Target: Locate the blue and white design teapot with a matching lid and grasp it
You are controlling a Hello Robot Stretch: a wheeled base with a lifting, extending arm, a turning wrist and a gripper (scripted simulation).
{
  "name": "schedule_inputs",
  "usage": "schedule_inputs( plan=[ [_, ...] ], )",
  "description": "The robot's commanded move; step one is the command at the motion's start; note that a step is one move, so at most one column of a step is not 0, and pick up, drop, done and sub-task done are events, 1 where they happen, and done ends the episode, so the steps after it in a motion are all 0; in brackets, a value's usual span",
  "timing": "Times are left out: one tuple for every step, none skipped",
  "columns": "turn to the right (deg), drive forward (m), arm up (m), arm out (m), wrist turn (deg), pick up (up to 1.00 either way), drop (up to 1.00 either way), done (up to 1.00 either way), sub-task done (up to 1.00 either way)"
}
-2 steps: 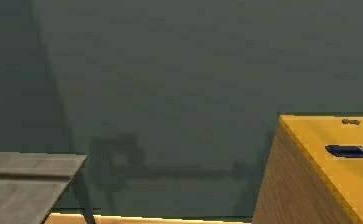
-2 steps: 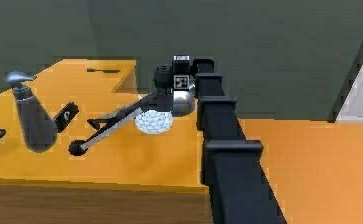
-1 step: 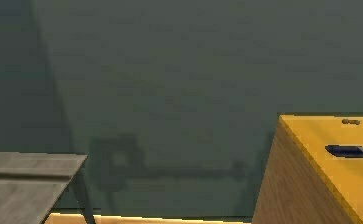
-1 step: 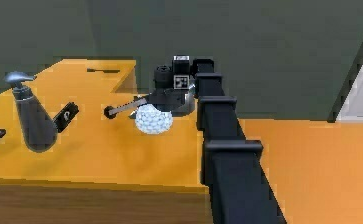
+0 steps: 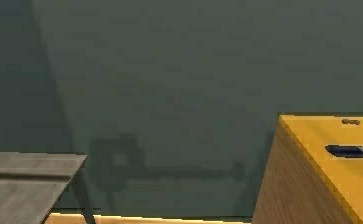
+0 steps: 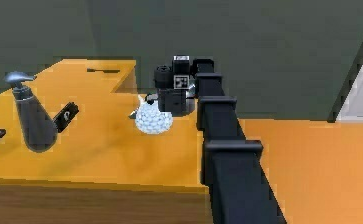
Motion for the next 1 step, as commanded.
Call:
schedule_inputs(
  plan=[
    [0.0, 0.0, -0.1, 0.0, 0.0, 0.0, 0.0, 0.0, 0.0]
  ],
)
